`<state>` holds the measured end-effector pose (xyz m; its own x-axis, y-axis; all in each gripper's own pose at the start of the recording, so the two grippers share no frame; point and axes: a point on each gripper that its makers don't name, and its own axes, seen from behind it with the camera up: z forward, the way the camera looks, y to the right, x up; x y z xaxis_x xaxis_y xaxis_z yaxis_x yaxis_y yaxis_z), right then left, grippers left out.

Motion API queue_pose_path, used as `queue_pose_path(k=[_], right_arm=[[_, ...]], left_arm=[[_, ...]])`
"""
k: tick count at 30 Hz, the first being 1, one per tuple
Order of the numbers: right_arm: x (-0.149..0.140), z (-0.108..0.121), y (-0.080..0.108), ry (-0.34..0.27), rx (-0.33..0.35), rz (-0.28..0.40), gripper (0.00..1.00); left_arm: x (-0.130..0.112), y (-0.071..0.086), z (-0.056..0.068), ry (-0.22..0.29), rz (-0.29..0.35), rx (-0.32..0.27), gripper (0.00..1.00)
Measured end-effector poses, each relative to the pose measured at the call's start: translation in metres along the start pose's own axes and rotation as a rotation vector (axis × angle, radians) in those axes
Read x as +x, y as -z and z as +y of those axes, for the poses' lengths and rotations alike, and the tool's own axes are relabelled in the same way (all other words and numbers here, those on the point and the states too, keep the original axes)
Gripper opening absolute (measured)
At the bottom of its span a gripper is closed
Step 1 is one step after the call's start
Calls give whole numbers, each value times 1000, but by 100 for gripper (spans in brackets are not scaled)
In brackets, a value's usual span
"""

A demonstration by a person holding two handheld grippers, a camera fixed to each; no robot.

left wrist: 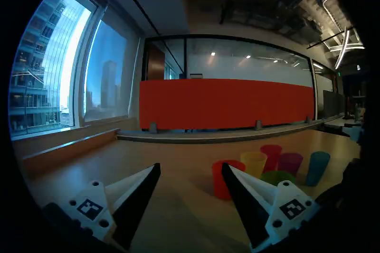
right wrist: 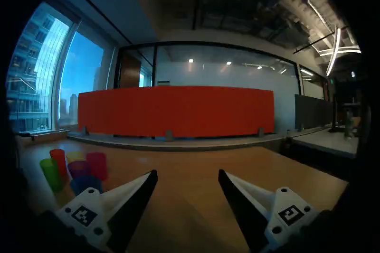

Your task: Pour water

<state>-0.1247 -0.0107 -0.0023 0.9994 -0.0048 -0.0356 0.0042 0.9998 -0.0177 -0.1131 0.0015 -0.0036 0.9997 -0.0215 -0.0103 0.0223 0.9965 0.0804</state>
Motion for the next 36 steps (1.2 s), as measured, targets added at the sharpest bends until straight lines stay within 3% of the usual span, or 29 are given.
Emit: queue_pose_path(k=[36], right_arm=[[-1,-2,2,0,4,-4,99]], left_arm=[[1,-1,-1,0,0,0,96]])
